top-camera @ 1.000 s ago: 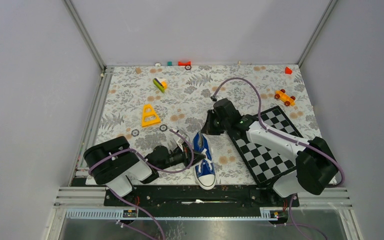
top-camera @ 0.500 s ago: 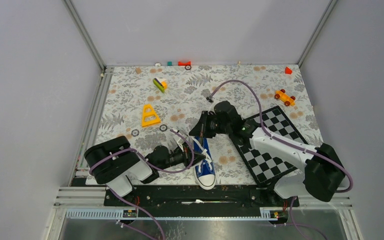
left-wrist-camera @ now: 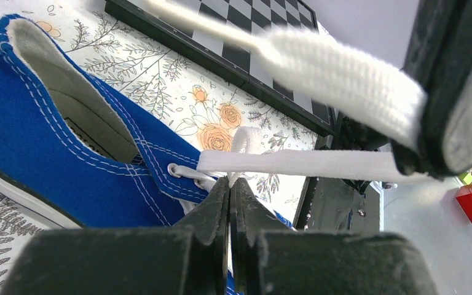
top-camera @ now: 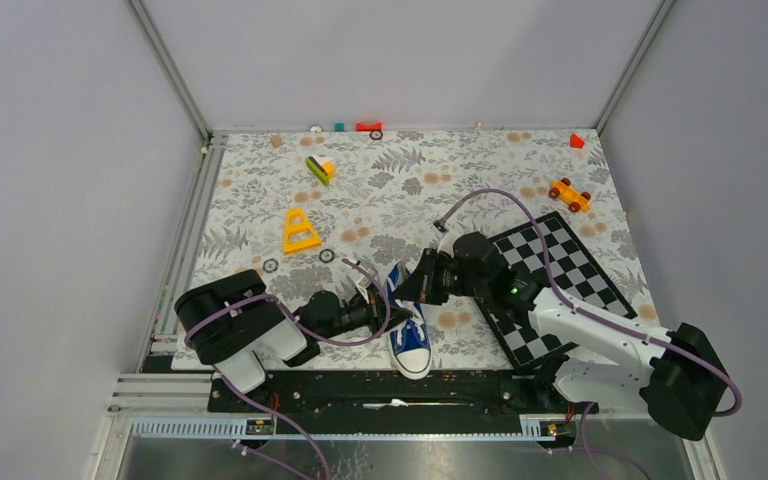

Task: Tie the shoes
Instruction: Wrap the shoelace around the shoelace.

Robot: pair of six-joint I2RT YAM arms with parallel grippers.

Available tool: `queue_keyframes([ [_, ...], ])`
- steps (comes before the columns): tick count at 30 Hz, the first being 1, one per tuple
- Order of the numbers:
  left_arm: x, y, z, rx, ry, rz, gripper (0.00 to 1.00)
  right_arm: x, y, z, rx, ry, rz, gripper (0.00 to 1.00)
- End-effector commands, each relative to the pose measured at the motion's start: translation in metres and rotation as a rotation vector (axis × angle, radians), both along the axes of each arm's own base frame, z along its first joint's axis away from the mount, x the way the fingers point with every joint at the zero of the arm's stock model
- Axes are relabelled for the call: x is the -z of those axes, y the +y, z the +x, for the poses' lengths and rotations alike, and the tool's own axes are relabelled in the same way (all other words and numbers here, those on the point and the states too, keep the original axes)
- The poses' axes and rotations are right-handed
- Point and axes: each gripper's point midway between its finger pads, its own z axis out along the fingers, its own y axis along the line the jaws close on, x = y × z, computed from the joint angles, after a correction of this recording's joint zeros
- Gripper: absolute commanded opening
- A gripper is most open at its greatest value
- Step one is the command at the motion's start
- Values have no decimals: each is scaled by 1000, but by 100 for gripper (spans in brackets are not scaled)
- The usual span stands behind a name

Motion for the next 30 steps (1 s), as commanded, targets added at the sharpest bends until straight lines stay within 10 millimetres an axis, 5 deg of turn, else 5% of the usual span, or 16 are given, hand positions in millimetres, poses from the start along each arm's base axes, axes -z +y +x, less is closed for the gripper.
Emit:
queue_keyframes([
  [1,-24,-4,6,-16,-53,-74,0,-5,-5,-15,-11,7,36,0],
  [14,-25,-2,11,-50,-53,-79,0,33,-43,-51,11,82,-44,0],
  [30,-33,-2,11,-52,-69,-95,0,67,-66,-77,3,131,-120,0],
])
